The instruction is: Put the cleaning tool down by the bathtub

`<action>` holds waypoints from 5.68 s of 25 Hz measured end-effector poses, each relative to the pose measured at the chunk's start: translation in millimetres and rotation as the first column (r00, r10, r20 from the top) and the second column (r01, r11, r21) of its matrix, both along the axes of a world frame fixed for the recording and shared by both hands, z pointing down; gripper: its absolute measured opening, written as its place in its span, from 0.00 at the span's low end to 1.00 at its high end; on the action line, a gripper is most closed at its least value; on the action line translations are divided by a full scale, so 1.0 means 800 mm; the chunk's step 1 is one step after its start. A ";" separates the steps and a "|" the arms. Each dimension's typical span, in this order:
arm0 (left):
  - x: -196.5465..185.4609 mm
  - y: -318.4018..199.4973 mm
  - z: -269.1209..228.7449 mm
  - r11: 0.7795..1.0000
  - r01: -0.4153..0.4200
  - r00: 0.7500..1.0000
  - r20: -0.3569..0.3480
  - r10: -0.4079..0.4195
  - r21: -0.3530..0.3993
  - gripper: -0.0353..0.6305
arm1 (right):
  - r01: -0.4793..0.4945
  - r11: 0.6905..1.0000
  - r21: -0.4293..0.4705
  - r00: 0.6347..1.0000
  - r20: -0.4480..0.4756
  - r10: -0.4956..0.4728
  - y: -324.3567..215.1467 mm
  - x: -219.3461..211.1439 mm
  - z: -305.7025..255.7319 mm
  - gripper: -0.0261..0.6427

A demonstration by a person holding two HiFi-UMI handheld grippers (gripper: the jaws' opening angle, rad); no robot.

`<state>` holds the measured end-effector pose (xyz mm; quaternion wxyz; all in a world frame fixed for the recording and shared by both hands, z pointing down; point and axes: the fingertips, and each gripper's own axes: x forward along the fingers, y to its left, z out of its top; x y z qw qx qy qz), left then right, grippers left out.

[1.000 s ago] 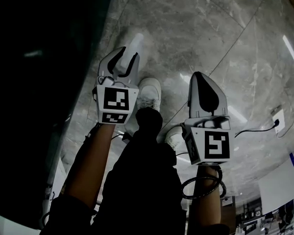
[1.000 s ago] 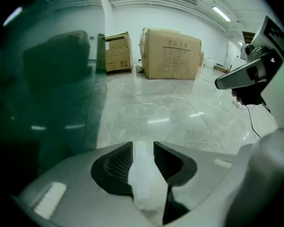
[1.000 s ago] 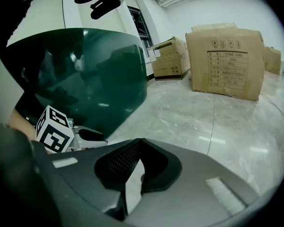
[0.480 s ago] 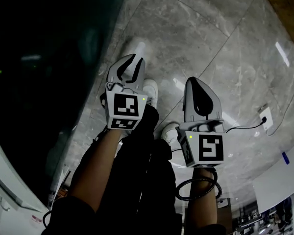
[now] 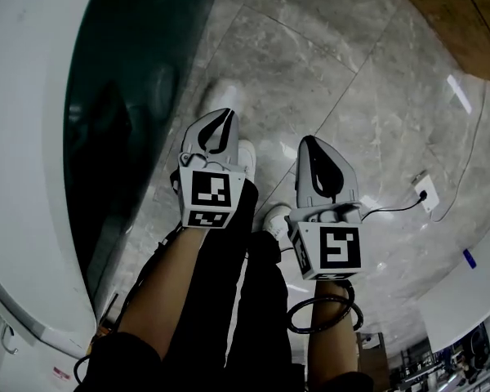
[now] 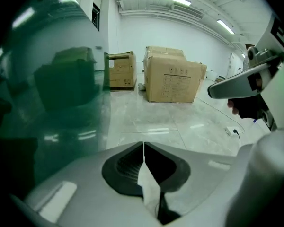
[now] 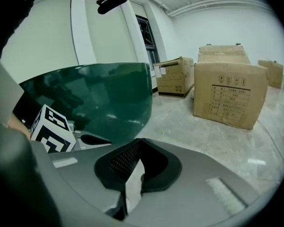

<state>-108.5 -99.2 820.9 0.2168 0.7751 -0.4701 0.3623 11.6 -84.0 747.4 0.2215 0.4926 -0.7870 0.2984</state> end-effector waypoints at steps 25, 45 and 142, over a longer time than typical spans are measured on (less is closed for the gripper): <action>0.031 -0.014 -0.228 0.994 -0.010 0.995 -0.095 0.021 0.109 0.05 | -0.070 0.992 0.108 0.998 0.001 0.070 -0.033 0.017 -0.195 0.06; 0.061 -0.029 -0.447 0.967 -0.044 0.989 -0.128 0.078 0.250 0.05 | -0.145 0.944 0.295 0.989 0.020 0.146 -0.044 0.061 -0.416 0.06; 0.067 0.182 -0.888 0.749 0.023 0.980 -0.163 0.115 0.662 0.06 | -0.037 0.756 0.653 0.999 0.013 0.039 0.190 0.135 -0.805 0.06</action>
